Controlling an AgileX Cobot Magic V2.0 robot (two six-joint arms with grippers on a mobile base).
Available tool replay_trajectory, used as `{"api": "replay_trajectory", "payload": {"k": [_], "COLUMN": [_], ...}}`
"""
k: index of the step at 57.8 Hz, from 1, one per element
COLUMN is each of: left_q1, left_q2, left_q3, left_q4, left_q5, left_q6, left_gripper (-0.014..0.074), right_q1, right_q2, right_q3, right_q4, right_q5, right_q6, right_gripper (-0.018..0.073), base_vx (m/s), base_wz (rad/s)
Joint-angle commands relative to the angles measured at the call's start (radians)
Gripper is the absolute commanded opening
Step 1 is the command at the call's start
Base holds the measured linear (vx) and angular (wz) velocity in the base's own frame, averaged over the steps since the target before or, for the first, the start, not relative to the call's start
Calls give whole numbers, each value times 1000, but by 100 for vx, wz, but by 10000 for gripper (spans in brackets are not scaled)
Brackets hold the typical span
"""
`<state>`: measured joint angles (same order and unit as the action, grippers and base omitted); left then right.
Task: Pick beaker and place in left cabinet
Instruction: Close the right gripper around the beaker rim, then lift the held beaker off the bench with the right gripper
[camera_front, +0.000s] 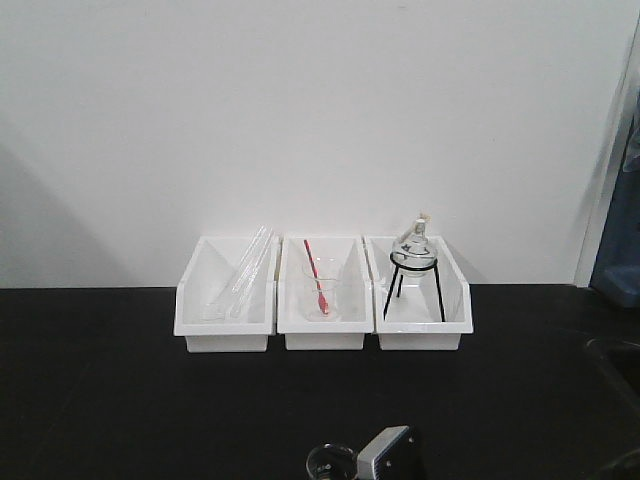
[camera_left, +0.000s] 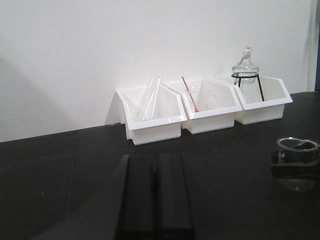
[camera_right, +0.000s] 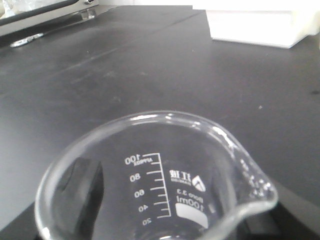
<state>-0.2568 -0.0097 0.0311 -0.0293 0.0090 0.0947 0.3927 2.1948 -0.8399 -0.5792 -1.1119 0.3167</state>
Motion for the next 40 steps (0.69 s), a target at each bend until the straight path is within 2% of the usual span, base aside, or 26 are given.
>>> {"api": "replay_trajectory", "payload": {"k": [1, 9, 16, 20, 29, 40], "left_q1": [-3, -3, -3, -3, -3, -3], "left_q2": [-19, -19, -19, -19, -19, -19], "left_q3": [16, 16, 16, 16, 16, 16], "left_q4": [-7, -7, -7, -7, -7, -7], "left_q5": [-84, -84, -84, -84, -84, -84], "left_q6": [-4, -4, -4, -4, -4, -4], "left_gripper": [1, 1, 1, 1, 1, 1], "right_q1": [-7, -7, -7, -7, -7, -7], "right_q2": [-153, -331, -526, -648, -961, -1282], "right_q3": [41, 135, 212, 236, 241, 241], "right_q4": [65, 167, 232, 243, 242, 240], "right_q5": [-45, 65, 238, 375, 801, 1185], "right_q6": [19, 40, 40, 40, 40, 40], "right_gripper": [-6, -6, -6, -6, -6, -6], "base_vx": [0, 0, 0, 0, 0, 0], "base_wz": [0, 0, 0, 0, 0, 0]}}
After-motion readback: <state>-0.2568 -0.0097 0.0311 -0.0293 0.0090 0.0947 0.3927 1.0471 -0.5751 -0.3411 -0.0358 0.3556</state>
